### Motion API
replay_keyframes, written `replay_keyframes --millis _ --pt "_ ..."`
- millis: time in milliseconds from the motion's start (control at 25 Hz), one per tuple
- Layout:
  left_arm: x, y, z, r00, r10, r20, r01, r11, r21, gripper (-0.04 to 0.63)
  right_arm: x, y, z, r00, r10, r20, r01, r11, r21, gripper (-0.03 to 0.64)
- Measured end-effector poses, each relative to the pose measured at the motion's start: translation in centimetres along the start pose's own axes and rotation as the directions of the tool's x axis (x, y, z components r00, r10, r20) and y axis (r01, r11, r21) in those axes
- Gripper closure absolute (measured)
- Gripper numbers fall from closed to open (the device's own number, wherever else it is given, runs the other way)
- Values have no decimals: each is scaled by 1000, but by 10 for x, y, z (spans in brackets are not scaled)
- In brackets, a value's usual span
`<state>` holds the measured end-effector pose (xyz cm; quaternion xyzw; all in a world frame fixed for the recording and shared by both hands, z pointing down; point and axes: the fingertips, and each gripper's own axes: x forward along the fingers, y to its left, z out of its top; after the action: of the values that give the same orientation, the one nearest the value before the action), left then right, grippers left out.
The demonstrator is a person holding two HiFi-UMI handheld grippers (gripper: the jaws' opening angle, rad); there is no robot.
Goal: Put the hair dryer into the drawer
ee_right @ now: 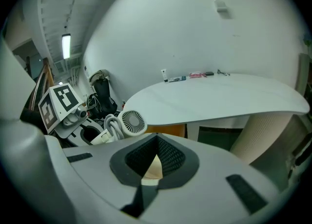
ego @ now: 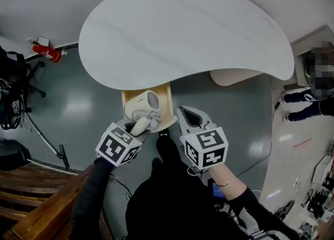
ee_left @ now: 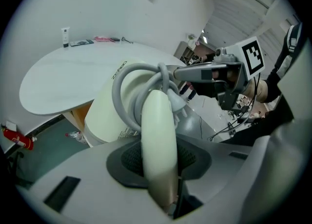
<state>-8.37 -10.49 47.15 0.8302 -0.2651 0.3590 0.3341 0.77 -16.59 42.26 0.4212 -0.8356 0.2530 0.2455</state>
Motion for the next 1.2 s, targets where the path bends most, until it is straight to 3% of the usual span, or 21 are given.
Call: replay_keyframes --millis 320,680,920,1200 --pt "22 11 -10 983 -61 -172 71 996 51 465 15 -20 -4 1000 -17 -26 19 998 52 615" --pt "45 25 -19 942 -106 -320 130 990 56 465 38 -26 -18 995 20 -100 -11 996 87 615" --pt "58 48 -26 909 -91 -408 127 990 63 465 62 -16 -21 986 79 -145 -68 994 81 615" --pt "74 63 -36 866 -86 -493 136 988 67 465 81 -19 -32 974 92 -207 -78 994 74 615"
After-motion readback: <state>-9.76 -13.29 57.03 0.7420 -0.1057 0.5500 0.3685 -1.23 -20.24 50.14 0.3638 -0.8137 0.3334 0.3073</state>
